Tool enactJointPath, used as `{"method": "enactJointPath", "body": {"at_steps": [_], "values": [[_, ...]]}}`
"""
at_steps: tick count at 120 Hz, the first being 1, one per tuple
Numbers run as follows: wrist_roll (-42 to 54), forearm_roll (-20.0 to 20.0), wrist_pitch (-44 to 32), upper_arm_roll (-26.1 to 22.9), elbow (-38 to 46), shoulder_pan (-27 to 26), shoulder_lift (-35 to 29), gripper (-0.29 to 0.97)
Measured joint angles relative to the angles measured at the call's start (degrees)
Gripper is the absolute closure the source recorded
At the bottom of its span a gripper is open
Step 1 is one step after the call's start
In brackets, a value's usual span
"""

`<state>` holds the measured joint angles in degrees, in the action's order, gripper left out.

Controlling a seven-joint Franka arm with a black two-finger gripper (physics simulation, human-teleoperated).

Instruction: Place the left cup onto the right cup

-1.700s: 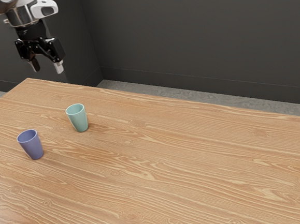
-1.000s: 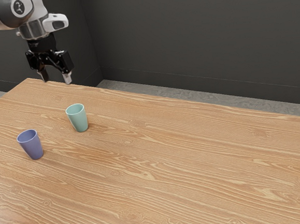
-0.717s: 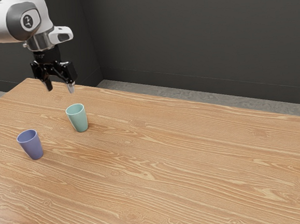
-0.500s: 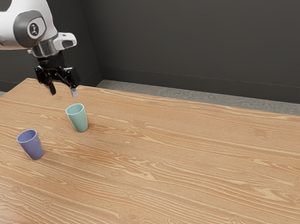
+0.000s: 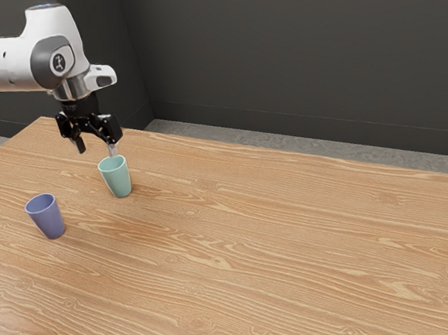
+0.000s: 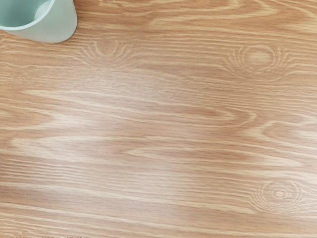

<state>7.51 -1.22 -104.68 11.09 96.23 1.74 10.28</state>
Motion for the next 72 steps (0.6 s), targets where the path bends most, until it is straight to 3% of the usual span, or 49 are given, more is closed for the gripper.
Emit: {"method": "enactJointPath", "body": {"at_steps": [72], "values": [[0.6,0.1,-4.4,0.0,4.0,5.4,-1.0,0.02]]}}
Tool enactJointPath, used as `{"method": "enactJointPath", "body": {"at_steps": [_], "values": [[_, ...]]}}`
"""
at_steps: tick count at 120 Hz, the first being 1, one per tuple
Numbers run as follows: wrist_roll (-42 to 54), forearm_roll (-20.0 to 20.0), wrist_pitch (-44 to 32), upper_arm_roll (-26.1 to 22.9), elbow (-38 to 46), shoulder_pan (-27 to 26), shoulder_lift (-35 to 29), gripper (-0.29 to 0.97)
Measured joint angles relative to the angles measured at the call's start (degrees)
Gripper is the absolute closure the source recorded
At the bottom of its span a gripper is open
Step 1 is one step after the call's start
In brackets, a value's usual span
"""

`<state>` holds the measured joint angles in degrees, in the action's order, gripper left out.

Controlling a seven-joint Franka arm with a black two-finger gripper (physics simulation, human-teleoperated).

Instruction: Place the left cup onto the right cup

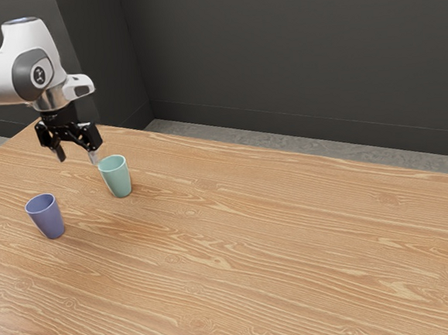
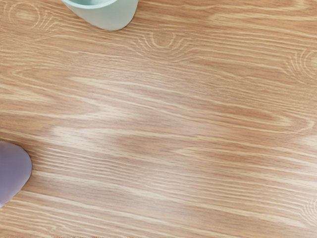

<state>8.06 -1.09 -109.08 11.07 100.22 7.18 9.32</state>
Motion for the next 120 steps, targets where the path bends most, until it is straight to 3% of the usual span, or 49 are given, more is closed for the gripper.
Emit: {"method": "enactJointPath", "body": {"at_steps": [120], "values": [[3.5,0.0,-4.6,-1.0,3.7,9.5,2.0,0.02]]}}
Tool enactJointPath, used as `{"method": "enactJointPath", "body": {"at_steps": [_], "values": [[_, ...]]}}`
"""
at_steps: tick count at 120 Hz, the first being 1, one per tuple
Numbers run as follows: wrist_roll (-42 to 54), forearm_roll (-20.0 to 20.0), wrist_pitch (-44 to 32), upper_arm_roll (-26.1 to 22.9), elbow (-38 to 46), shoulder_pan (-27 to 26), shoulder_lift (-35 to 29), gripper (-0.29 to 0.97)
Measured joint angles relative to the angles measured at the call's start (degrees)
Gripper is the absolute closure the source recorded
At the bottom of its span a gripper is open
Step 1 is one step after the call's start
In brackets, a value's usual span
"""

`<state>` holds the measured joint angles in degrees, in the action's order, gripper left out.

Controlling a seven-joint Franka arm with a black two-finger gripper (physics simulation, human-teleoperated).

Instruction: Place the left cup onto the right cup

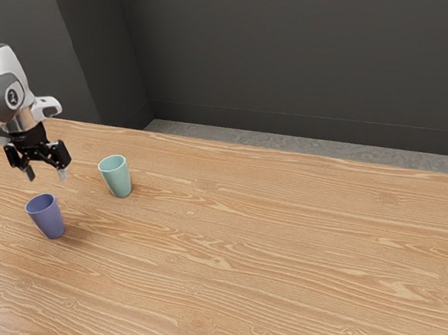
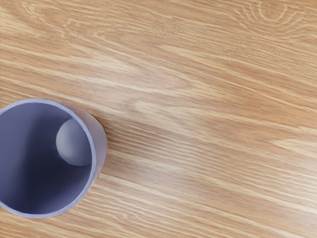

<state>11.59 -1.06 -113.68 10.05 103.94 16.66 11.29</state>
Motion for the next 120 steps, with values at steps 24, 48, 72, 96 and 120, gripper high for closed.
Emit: {"method": "enactJointPath", "body": {"at_steps": [24,48,72,96,120], "values": [[0.8,0.0,-1.5,-0.8,1.0,1.3,0.0,0.02],[2.6,0.0,-2.6,-0.8,1.3,2.1,1.2,0.02],[5.9,0.0,-4.4,-0.8,2.2,2.4,2.3,0.02],[8.8,0.0,-5.7,-0.8,2.6,2.5,3.4,0.02],[11.2,0.0,-6.4,-0.8,2.6,2.8,4.6,0.02]]}}
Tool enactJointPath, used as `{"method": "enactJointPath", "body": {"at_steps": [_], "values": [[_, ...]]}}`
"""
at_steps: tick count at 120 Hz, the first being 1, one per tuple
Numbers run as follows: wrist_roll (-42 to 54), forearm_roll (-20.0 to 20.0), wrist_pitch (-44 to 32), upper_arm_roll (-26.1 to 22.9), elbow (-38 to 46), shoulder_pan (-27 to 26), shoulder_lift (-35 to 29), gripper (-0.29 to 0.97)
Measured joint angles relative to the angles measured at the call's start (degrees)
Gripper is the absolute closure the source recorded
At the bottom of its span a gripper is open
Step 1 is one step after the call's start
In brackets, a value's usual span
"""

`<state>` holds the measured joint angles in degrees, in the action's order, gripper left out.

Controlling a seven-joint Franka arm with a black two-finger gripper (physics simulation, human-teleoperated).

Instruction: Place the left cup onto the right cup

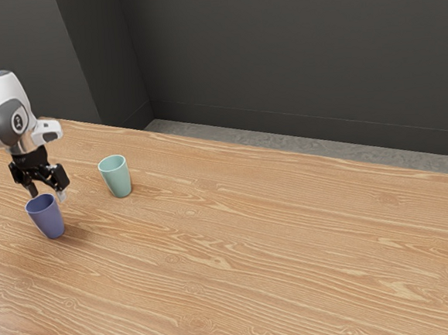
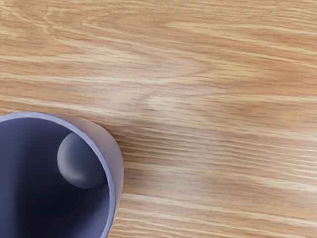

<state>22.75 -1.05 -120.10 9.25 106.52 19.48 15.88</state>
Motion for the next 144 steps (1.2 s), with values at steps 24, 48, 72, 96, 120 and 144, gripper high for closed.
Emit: {"method": "enactJointPath", "body": {"at_steps": [24,48,72,96,120,144], "values": [[1.8,0.0,-1.0,0.0,0.0,0.8,1.0,0.02],[3.1,0.0,-1.7,0.0,-0.1,1.6,1.8,0.02],[4.0,-0.1,-2.2,0.0,-0.2,1.6,2.8,0.02],[4.7,-0.1,-2.7,-0.3,-0.3,1.5,3.6,0.02],[5.1,-0.1,-2.9,-0.8,-0.3,1.4,4.2,0.02],[5.5,-0.2,-3.5,-0.9,-0.4,1.4,5.0,0.03]]}}
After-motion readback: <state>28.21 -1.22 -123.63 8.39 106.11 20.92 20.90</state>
